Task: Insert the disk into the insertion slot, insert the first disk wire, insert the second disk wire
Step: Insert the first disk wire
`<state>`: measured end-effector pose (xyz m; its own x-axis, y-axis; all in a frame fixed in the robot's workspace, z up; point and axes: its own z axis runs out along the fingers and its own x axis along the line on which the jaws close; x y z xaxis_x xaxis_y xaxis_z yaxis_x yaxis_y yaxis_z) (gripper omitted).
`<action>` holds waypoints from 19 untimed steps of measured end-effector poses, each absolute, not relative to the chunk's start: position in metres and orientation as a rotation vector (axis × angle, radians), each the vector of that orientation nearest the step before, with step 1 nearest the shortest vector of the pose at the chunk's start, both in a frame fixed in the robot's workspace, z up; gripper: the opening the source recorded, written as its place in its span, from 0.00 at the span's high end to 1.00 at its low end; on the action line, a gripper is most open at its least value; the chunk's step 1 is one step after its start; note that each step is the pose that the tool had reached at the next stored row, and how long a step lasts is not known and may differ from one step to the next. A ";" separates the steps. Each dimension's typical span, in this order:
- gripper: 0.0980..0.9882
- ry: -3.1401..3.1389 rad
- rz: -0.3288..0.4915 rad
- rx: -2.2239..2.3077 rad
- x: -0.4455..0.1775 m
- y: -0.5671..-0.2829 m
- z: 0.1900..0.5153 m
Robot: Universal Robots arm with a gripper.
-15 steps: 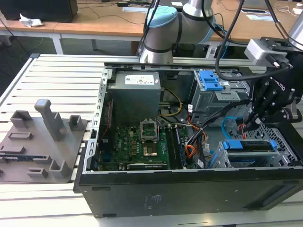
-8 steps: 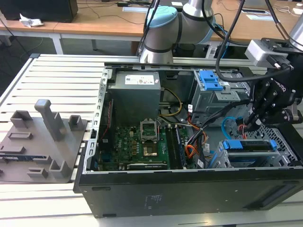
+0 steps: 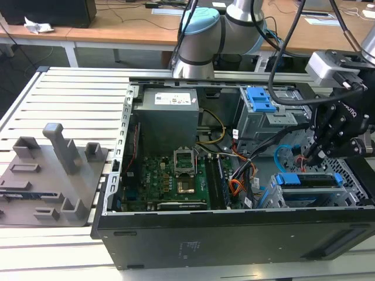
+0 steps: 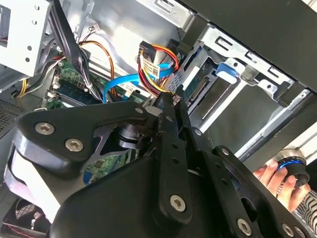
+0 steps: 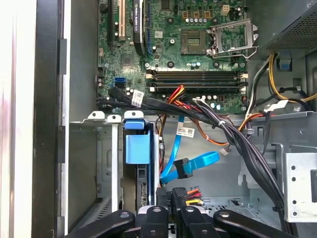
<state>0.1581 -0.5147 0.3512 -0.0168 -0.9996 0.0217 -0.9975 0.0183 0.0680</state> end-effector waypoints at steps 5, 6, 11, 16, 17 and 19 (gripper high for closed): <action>0.93 -2.196 -0.051 2.157 0.158 -0.521 0.351; 0.93 -2.196 -0.051 2.157 0.158 -0.522 0.351; 0.93 -2.196 -0.051 2.157 0.158 -0.527 0.351; 0.93 -2.195 -0.052 2.157 0.163 -0.529 0.350; 0.93 -2.195 -0.052 2.157 0.164 -0.529 0.350; 0.93 -2.195 -0.052 2.157 0.165 -0.530 0.349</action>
<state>0.1649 -0.5296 0.3490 -0.0168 -0.9996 0.0217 -0.9975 0.0183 0.0688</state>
